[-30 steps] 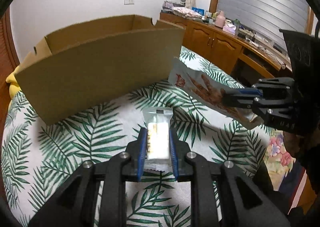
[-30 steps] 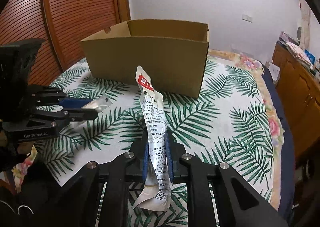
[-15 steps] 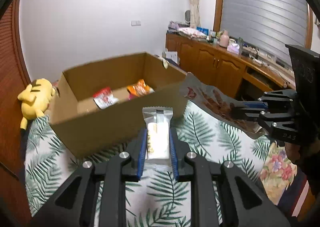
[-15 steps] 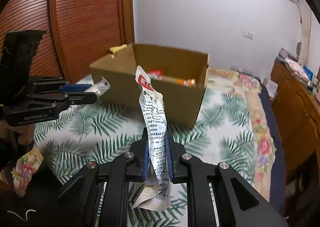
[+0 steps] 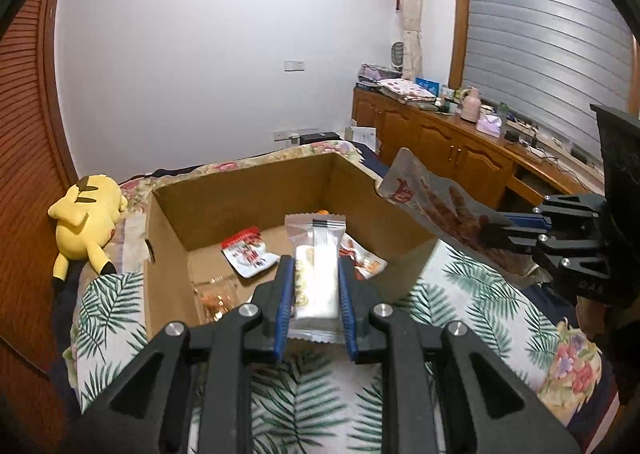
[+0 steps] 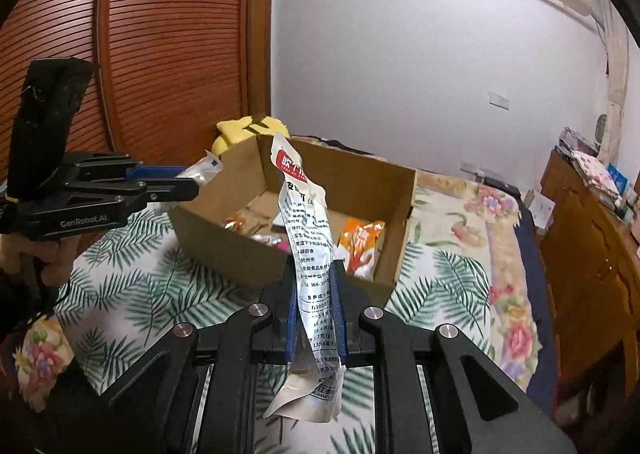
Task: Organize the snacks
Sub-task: 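Open the left tool over the box while the right tool releases the white wrapper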
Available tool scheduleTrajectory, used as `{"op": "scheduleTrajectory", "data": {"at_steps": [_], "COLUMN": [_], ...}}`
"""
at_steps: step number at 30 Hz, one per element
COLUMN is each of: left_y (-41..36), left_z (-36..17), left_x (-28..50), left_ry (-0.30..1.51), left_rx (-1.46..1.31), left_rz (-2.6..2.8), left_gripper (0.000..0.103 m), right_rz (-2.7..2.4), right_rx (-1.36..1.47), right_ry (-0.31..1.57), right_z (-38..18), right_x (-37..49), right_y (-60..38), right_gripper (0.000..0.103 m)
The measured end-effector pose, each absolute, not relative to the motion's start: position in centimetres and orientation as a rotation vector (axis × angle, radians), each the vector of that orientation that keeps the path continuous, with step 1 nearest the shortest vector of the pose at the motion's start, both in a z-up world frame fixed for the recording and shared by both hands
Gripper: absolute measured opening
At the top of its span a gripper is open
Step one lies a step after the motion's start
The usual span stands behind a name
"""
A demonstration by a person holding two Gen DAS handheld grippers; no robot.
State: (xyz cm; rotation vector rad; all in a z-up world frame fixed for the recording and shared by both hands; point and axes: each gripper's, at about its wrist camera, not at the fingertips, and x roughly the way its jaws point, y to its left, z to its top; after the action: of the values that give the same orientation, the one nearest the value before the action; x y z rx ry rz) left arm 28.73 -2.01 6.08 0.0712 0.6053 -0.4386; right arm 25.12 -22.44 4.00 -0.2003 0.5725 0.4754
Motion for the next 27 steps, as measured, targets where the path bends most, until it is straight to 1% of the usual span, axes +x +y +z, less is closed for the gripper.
{"op": "scheduleTrajectory", "data": {"at_steps": [13,23,25,27], "left_y": [-0.2,0.1,0.1,0.0], "left_z": [3.9,1.4,1.1,0.8], "left_x": [35.8,37.5,37.7,37.6], "left_ry": [0.645,0.684,0.692,0.698], "left_rx": [0.034,0.029,0.034,0.045], "left_rz": [-0.402,-0.382,-0.378,-0.371], "left_gripper": [0.019,0.020,0.020,0.023], "right_rz": [0.493,0.486,0.495,0.499], "right_rx": [-0.234,-0.283,-0.288,-0.295], "right_ry": [0.562,0.572,0.589,0.601], "right_z": [4.1,2.5,1.8,1.4], "right_x": [32.4,35.1,35.6,35.9], "right_y": [-19.7,-17.4,-17.0,-16.6], "right_gripper": [0.013,0.013,0.013,0.013]}}
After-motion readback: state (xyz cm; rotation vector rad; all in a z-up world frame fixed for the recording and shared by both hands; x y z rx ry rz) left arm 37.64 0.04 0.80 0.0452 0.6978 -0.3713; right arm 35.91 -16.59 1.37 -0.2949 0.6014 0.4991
